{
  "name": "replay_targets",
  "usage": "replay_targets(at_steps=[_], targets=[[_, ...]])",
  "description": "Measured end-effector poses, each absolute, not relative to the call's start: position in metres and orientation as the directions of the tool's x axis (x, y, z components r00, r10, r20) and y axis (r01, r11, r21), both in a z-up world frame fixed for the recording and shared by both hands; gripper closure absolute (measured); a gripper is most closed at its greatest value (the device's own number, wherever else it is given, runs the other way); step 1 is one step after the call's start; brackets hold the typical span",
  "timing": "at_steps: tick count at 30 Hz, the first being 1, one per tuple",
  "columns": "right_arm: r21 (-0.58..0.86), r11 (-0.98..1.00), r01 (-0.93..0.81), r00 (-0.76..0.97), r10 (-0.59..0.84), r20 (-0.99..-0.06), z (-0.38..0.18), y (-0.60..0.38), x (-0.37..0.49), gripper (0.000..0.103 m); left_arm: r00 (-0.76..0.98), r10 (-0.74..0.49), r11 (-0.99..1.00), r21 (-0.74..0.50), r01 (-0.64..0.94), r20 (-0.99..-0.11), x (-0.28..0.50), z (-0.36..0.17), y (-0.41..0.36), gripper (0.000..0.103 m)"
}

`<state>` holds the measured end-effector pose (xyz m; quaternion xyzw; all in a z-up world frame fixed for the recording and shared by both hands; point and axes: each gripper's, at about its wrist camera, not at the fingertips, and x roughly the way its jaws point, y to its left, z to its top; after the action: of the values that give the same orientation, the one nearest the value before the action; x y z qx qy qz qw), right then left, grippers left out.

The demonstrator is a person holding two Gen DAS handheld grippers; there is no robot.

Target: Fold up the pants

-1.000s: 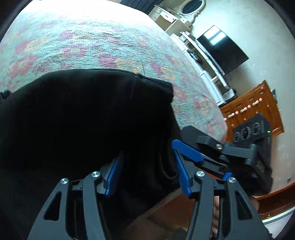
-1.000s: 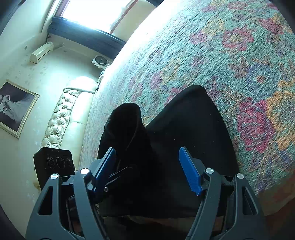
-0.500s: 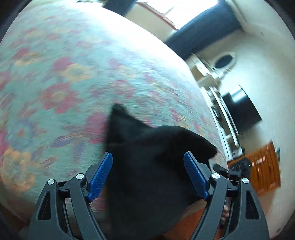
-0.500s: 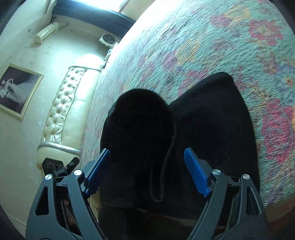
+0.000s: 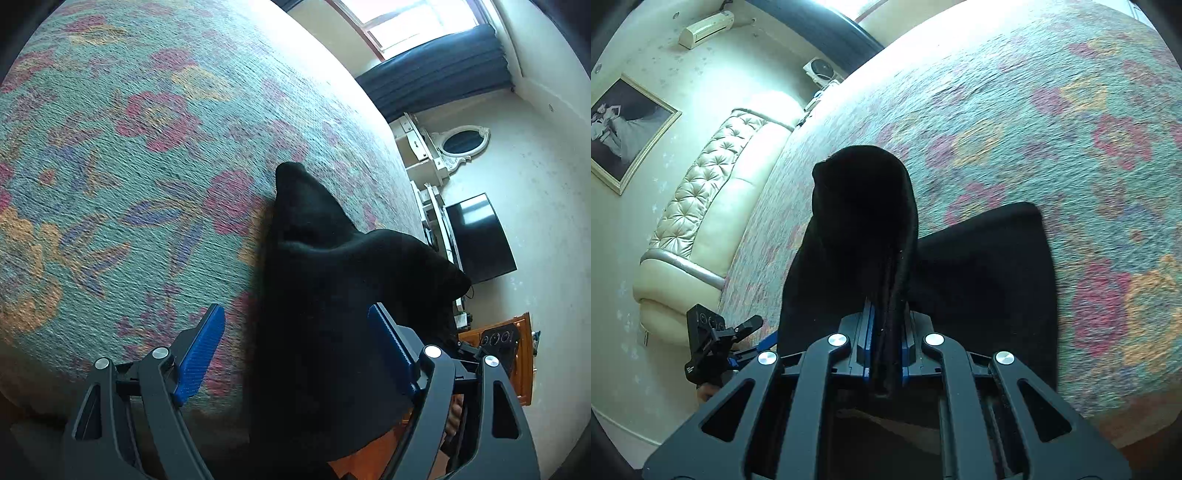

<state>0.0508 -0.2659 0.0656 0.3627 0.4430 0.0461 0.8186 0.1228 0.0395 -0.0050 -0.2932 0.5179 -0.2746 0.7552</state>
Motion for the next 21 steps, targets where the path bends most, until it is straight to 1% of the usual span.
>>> replay_targets(at_steps=[6,8,11,15,16,18,19,20,21], targets=[[0.627,0.689,0.363,0.581,0.358,-0.73,0.028,-0.299,0.027,0.093,0.271,-0.734,0.669,-0.731,0.132,-0.622,0.118,-0.015,0.021,0.025],[0.65,0.661,0.375,0.582,0.378,-0.72,0.014,-0.304,0.025,0.094,0.258,-0.726,0.681,-0.719,0.142,-0.637,0.114,-0.018,0.016,0.025],[0.672,0.642,0.37,0.589,0.398,-0.704,0.009,-0.311,0.023,0.094,0.249,-0.722,0.687,-0.711,0.149,-0.646,0.112,-0.024,0.01,0.025],[0.722,0.579,0.378,0.6,0.441,-0.667,-0.006,-0.324,0.012,0.093,0.245,-0.734,0.674,-0.724,0.15,-0.633,0.107,-0.031,0.008,0.024],[0.738,0.564,0.371,0.607,0.454,-0.652,-0.009,-0.326,0.01,0.091,0.251,-0.734,0.675,-0.72,0.164,-0.631,0.105,-0.031,0.008,0.022],[0.76,0.546,0.352,0.627,0.466,-0.624,-0.008,-0.329,0.004,0.083,0.256,-0.73,0.681,-0.706,0.196,-0.633,0.104,-0.029,0.006,0.02],[0.768,0.54,0.345,0.63,0.474,-0.615,-0.006,-0.331,0.001,0.074,0.258,-0.73,0.682,-0.701,0.207,-0.633,0.103,-0.028,0.005,0.02],[0.778,0.531,0.335,0.638,0.48,-0.602,-0.003,-0.333,-0.001,0.059,0.256,-0.737,0.674,-0.708,0.211,-0.625,0.101,-0.027,0.006,0.02],[0.786,0.526,0.325,0.653,0.476,-0.589,0.002,-0.335,-0.005,0.049,0.252,-0.758,0.65,-0.732,0.205,-0.602,0.1,-0.026,0.009,0.02]])
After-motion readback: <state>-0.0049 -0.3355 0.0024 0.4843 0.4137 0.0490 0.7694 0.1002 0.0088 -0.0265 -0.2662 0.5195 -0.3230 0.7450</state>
